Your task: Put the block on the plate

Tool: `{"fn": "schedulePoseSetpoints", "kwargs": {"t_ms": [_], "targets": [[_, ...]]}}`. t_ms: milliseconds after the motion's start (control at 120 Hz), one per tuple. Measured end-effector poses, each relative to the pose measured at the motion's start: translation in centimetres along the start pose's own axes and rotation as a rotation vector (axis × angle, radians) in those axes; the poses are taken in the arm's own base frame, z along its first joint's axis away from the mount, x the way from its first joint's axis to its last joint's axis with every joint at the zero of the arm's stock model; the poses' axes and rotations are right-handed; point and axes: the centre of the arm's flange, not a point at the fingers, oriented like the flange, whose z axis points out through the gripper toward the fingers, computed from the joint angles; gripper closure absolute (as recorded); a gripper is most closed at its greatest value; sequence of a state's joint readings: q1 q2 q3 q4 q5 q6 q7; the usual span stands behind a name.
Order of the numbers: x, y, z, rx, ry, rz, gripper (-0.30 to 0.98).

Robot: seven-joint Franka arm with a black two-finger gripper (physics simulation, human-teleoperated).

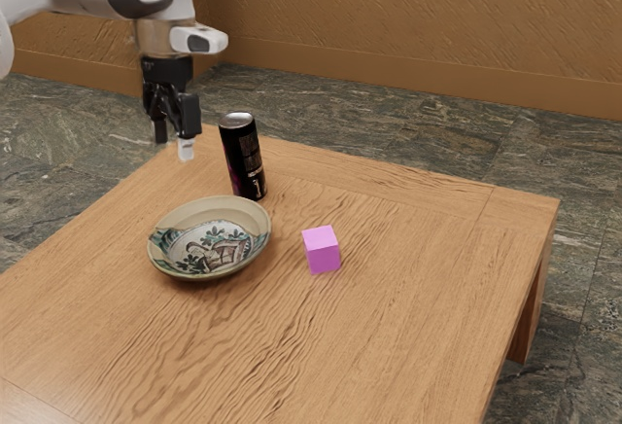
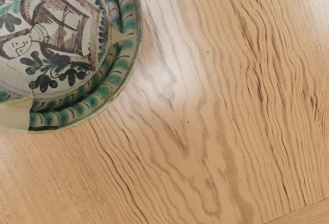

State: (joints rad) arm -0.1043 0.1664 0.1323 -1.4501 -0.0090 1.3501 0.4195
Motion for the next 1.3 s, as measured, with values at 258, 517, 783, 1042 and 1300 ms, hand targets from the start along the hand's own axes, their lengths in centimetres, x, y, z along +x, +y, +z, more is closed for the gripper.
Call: {"fn": "schedulePoseSetpoints", "kwargs": {"t_ms": [258, 517, 783, 1042, 1300], "targets": [[1.3, -0.8, -1.0, 0.059, 0.105, 0.127, 0.0], [10.2, 1.6, 0.2, 0.118, 0.138, 0.276, 0.0], [17.3, 1.5, 4.6, 0.128, 0.141, 0.347, 0.0], [20.6, 0.4, 8.3, 0.099, 0.134, 0.378, 0.0], [23.4, 1.2, 12.6, 0.071, 0.108, 0.422, 0.0]]}}
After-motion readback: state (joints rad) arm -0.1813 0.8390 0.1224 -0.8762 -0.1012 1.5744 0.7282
